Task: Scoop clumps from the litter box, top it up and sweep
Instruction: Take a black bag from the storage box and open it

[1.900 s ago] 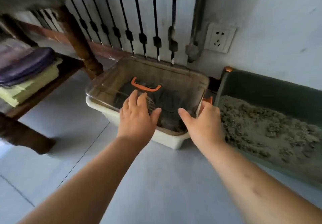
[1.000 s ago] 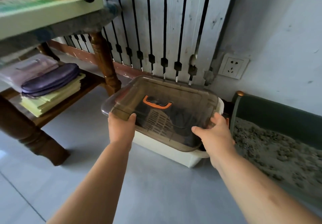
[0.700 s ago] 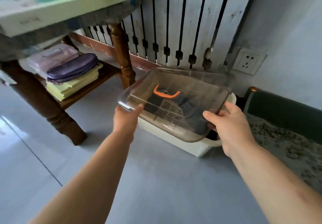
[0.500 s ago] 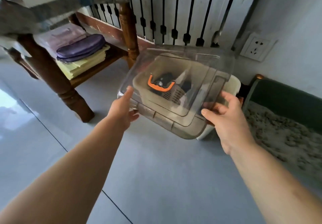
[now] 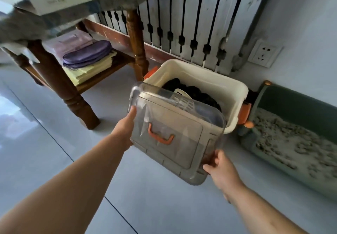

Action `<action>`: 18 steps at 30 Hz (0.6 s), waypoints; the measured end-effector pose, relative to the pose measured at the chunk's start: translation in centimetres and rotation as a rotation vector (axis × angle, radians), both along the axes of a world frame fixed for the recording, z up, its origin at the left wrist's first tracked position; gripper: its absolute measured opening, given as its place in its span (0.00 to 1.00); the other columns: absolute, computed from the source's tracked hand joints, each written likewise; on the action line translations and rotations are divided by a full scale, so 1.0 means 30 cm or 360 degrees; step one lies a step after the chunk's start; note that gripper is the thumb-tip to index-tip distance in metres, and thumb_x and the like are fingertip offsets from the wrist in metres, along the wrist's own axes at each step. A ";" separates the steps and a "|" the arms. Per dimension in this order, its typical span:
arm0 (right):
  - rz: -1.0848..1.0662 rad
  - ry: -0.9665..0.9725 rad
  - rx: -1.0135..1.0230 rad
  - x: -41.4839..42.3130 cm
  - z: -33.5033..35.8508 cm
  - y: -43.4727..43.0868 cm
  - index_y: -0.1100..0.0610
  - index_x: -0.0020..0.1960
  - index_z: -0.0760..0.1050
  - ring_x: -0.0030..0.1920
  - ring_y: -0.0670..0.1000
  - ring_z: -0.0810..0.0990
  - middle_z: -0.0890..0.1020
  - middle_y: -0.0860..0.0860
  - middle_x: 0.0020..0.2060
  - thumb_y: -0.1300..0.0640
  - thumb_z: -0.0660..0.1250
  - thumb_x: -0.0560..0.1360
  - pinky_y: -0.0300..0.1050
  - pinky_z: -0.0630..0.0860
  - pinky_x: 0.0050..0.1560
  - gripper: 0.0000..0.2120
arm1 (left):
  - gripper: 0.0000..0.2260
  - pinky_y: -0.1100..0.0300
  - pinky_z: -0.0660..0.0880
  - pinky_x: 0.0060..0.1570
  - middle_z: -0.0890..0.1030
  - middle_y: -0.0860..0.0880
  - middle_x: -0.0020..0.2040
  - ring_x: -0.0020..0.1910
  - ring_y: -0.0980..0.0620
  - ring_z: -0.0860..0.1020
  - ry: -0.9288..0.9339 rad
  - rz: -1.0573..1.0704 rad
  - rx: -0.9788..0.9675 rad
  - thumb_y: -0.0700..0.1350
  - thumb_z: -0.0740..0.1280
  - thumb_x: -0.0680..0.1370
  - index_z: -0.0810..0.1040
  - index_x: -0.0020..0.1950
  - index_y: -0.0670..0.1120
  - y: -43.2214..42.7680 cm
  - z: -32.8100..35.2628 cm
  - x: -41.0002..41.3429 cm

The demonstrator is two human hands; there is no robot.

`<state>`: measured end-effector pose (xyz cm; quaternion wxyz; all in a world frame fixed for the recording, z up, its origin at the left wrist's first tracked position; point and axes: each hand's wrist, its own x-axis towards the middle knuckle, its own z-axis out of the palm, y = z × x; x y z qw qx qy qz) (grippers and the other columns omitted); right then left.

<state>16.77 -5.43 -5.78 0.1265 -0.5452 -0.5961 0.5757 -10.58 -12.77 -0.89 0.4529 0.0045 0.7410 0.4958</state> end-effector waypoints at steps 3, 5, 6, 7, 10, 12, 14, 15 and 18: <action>0.0019 -0.0280 0.0091 0.024 -0.036 0.019 0.49 0.57 0.70 0.53 0.49 0.78 0.80 0.47 0.51 0.64 0.67 0.73 0.46 0.74 0.55 0.17 | 0.40 0.42 0.68 0.70 0.69 0.45 0.76 0.71 0.40 0.71 0.0374 -0.0033 -0.0037 0.73 0.58 0.74 0.63 0.79 0.50 0.075 0.019 0.031; 0.0054 -0.0490 0.0173 0.040 -0.046 0.036 0.52 0.55 0.72 0.52 0.52 0.79 0.80 0.48 0.49 0.61 0.68 0.73 0.46 0.75 0.52 0.13 | 0.38 0.43 0.64 0.73 0.65 0.46 0.78 0.76 0.42 0.66 0.0635 -0.0060 0.0064 0.70 0.56 0.77 0.58 0.81 0.51 0.127 0.030 0.063; 0.0065 -0.0546 0.0197 0.048 -0.046 0.044 0.53 0.54 0.73 0.50 0.52 0.79 0.80 0.49 0.48 0.60 0.67 0.73 0.45 0.75 0.49 0.10 | 0.41 0.42 0.62 0.74 0.63 0.47 0.80 0.77 0.43 0.63 0.0728 -0.0106 0.0109 0.72 0.55 0.74 0.56 0.81 0.51 0.149 0.034 0.077; 0.0066 -0.0583 0.0213 0.060 -0.046 0.056 0.53 0.51 0.74 0.47 0.52 0.79 0.81 0.49 0.46 0.60 0.66 0.74 0.44 0.75 0.46 0.07 | 0.45 0.40 0.60 0.75 0.61 0.47 0.80 0.78 0.43 0.61 0.0789 -0.0161 0.0126 0.74 0.54 0.70 0.55 0.82 0.52 0.172 0.039 0.091; -0.0016 -0.0650 0.0288 0.092 -0.039 0.097 0.53 0.49 0.74 0.43 0.54 0.79 0.80 0.52 0.43 0.59 0.59 0.76 0.47 0.76 0.42 0.06 | 0.40 0.41 0.57 0.77 0.58 0.46 0.81 0.80 0.44 0.57 0.0991 -0.0245 0.0147 0.70 0.57 0.76 0.55 0.82 0.48 0.221 0.028 0.114; -0.0220 -0.0600 0.0495 0.102 0.000 0.126 0.54 0.55 0.74 0.46 0.53 0.79 0.79 0.51 0.47 0.60 0.60 0.77 0.46 0.75 0.44 0.09 | 0.34 0.43 0.54 0.78 0.57 0.44 0.82 0.80 0.44 0.55 0.1118 -0.0259 0.0131 0.63 0.57 0.81 0.56 0.81 0.46 0.241 0.013 0.119; -0.0437 -0.0380 0.0874 0.089 0.091 0.152 0.57 0.57 0.74 0.46 0.51 0.77 0.77 0.52 0.49 0.60 0.64 0.78 0.41 0.71 0.45 0.09 | 0.31 0.45 0.54 0.78 0.58 0.43 0.81 0.80 0.43 0.55 0.1214 -0.0261 0.0118 0.60 0.57 0.82 0.58 0.81 0.44 0.251 0.010 0.124; -0.0477 -0.0262 0.1064 0.071 0.152 0.165 0.56 0.56 0.74 0.45 0.48 0.77 0.76 0.52 0.49 0.59 0.65 0.77 0.36 0.70 0.44 0.08 | 0.30 0.45 0.55 0.77 0.59 0.43 0.81 0.80 0.43 0.56 0.1251 -0.0262 0.0111 0.59 0.57 0.83 0.59 0.80 0.44 0.255 0.008 0.122; -0.0215 -0.0182 0.1245 -0.022 0.291 0.242 0.50 0.50 0.75 0.43 0.40 0.76 0.78 0.45 0.44 0.54 0.66 0.77 0.28 0.69 0.40 0.03 | 0.27 0.46 0.55 0.77 0.61 0.45 0.80 0.79 0.44 0.57 0.1312 -0.0268 0.0110 0.56 0.57 0.83 0.62 0.79 0.45 0.270 0.014 0.124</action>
